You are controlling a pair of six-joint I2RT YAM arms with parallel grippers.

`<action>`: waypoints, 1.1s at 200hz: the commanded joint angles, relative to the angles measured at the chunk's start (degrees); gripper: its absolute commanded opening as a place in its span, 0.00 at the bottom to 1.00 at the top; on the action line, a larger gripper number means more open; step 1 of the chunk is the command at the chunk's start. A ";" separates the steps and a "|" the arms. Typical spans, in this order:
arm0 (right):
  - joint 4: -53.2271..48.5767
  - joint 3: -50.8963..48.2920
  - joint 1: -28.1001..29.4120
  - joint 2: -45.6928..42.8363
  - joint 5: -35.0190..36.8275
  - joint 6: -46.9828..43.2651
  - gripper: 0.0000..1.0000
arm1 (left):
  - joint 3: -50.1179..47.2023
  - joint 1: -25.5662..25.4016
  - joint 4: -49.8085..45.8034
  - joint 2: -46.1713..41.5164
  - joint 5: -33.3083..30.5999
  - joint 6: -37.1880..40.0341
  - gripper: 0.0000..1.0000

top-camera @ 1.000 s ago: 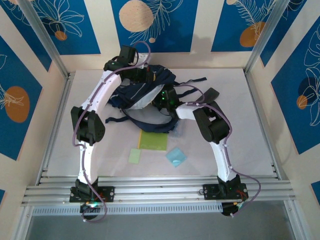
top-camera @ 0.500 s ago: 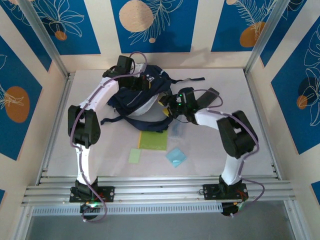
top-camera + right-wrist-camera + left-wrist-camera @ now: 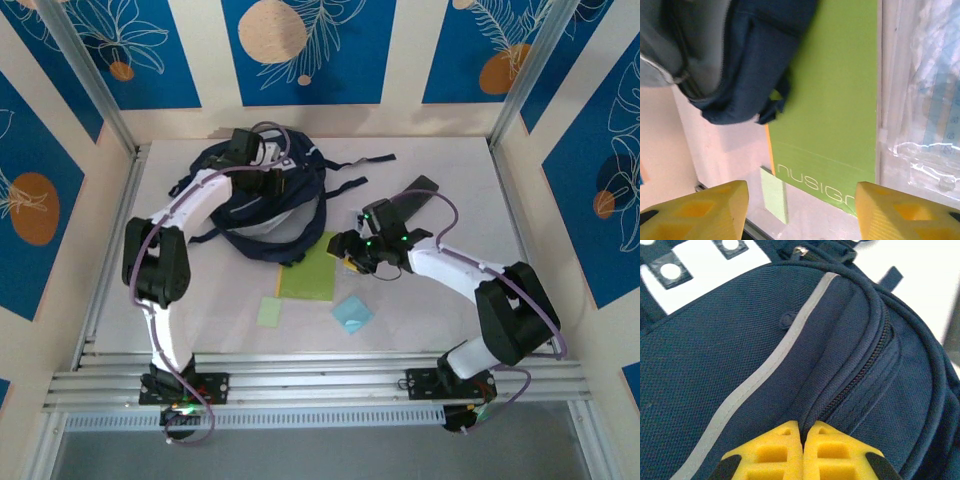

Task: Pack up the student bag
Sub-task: Close the student bag at the top-center of the table, then pick up the book from the center of the table.

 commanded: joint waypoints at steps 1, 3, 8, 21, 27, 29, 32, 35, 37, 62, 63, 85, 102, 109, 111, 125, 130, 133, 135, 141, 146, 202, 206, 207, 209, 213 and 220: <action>-2.40 1.04 0.93 3.00 1.13 -3.67 0.56 | -3.72 1.73 -1.53 -4.32 -10.08 -0.18 0.25; -2.47 1.22 1.02 3.36 1.17 -3.78 0.56 | -4.12 1.69 -1.59 -4.57 -10.09 -0.41 0.30; -2.57 1.71 1.26 4.18 1.62 -3.89 0.56 | -5.15 1.72 -1.79 -5.53 -9.90 -1.08 0.42; -2.58 2.91 1.81 6.15 2.39 -4.41 0.55 | -8.82 1.51 -1.86 -8.70 -7.26 -3.40 0.59; -2.58 3.41 2.08 6.90 2.95 -4.48 0.54 | -10.90 1.38 -1.74 -10.41 -6.06 -4.61 0.62; -2.58 3.51 2.17 7.19 3.21 -4.51 0.54 | -11.67 1.38 -1.62 -11.15 -5.52 -5.10 0.63; -2.64 3.77 2.26 7.57 3.45 -4.62 0.53 | -12.93 1.26 -1.35 -12.18 -4.78 -5.78 0.64; -2.62 3.97 2.35 7.93 3.62 -4.64 0.53 | -14.22 1.09 -0.99 -13.11 -3.99 -6.41 0.66; -2.61 4.15 2.37 8.22 3.73 -4.66 0.53 | -15.11 0.94 -0.78 -13.87 -3.53 -6.78 0.66; -2.83 5.95 2.88 11.42 4.41 -5.04 0.50 | -26.32 -0.33 1.74 -22.70 -0.81 -11.90 0.67; -2.84 6.04 2.89 11.48 4.40 -5.06 0.50 | -26.78 -0.39 1.85 -22.99 -0.61 -12.11 0.67; -3.08 7.29 3.46 14.00 4.41 -5.05 0.47 | -35.42 -1.98 4.15 -28.12 2.05 -16.93 0.61; -3.61 8.02 4.10 15.50 5.18 -4.87 0.46 | -40.56 -4.58 7.27 -29.61 3.15 -20.06 0.56; -4.00 8.29 4.30 16.03 5.48 -4.59 0.46 | -42.17 -5.74 8.79 -29.39 3.44 -21.28 0.54; -4.10 8.31 4.37 16.15 5.57 -4.39 0.46 | -42.58 -6.02 9.21 -29.21 3.56 -21.59 0.54; -4.91 8.58 4.61 16.89 6.27 -3.75 0.45 | -44.20 -8.12 11.53 -27.40 3.98 -23.34 0.53; -5.19 8.67 4.81 17.01 6.59 -3.60 0.45 | -44.57 -8.83 12.48 -26.55 4.04 -24.00 0.53; -5.60 8.71 4.91 17.07 6.86 -3.51 0.45 | -44.70 -9.28 13.01 -26.16 4.06 -24.23 0.52; -5.86 8.75 4.98 17.03 7.15 -3.43 0.45 | -44.79 -9.46 13.23 -25.81 4.06 -24.35 0.53; -6.68 8.89 5.30 16.99 8.16 -3.33 0.45 | -44.82 -10.29 13.78 -24.86 3.77 -24.77 0.53; -7.42 8.93 5.55 16.91 8.90 -3.33 0.45 | -44.74 -10.82 14.26 -24.11 3.63 -24.98 0.53; -12.20 8.35 7.25 16.77 12.70 -2.61 0.46 | -45.68 -13.19 18.24 -17.48 2.87 -25.97 0.50; -12.02 8.17 7.33 16.73 12.49 -2.62 0.46 | -45.70 -13.28 18.48 -17.01 2.99 -26.02 0.49; -11.96 8.11 7.36 16.73 12.43 -2.62 0.46 | -45.70 -13.33 18.53 -17.01 3.07 -26.02 0.49; -11.87 8.02 7.42 16.77 12.35 -2.51 0.46 | -45.70 -13.37 18.56 -16.82 3.09 -26.07 0.49; -11.89 7.93 7.47 16.87 12.29 -2.34 0.46 | -45.70 -13.43 18.67 -16.40 3.10 -26.04 0.48; -12.13 7.88 7.54 17.06 12.20 -2.05 0.46 | -45.70 -13.53 18.87 -15.78 3.17 -26.03 0.47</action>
